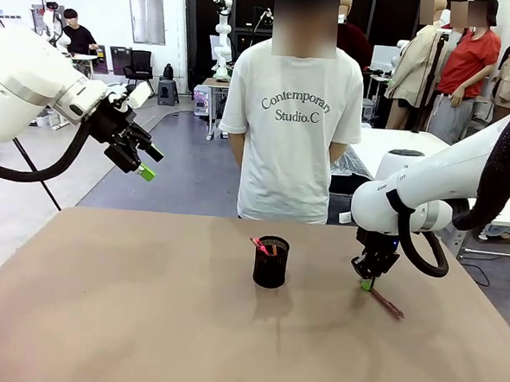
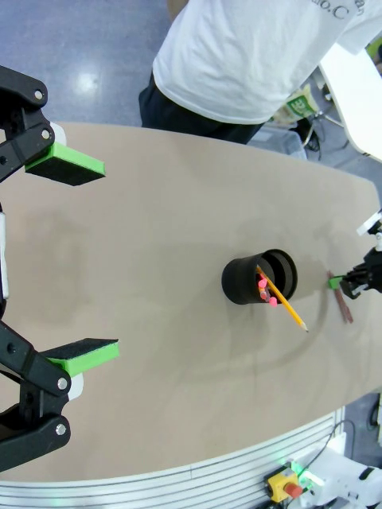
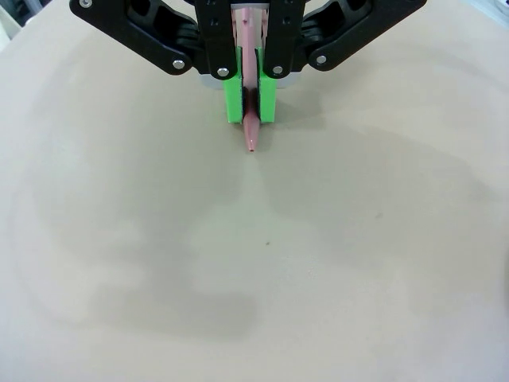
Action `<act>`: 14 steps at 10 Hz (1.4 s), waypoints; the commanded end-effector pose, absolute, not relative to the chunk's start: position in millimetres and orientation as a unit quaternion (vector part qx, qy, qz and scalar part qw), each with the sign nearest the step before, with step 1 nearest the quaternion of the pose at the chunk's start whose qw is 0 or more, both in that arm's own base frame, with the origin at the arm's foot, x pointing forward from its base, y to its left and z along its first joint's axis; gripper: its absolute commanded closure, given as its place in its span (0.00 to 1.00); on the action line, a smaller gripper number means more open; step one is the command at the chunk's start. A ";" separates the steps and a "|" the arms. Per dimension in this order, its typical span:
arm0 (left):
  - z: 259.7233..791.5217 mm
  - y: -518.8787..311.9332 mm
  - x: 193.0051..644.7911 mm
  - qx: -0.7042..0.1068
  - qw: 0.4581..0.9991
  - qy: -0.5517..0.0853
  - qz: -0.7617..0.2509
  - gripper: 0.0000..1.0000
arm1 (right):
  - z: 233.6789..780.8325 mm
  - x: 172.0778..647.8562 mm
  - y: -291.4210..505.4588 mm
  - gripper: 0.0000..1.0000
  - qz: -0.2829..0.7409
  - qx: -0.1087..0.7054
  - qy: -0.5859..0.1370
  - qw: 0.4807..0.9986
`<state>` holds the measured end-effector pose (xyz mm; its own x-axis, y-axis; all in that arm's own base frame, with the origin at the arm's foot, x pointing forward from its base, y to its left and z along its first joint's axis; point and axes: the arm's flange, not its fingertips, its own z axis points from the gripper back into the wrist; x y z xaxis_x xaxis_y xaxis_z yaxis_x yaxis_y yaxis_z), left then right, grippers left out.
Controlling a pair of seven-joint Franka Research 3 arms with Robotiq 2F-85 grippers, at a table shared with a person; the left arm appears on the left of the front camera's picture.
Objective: Place the pens into the pen holder.
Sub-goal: Pick up a writing instrument from the table and place it into the Pen holder.
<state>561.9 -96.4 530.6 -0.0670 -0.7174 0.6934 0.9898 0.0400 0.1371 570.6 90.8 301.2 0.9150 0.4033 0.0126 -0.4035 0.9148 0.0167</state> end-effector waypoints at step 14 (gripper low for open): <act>531.9 -95.2 561.6 -0.213 0.649 -0.317 -0.657 0.00 | 439.6 544.1 20.0 1.00 0.424 0.489 -0.226 0.728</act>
<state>561.9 -96.3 530.5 -0.0668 -0.7174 0.6934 0.9898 0.0403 0.1370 547.9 19.1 438.9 0.5102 0.3715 0.7757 -0.8581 0.1598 0.4880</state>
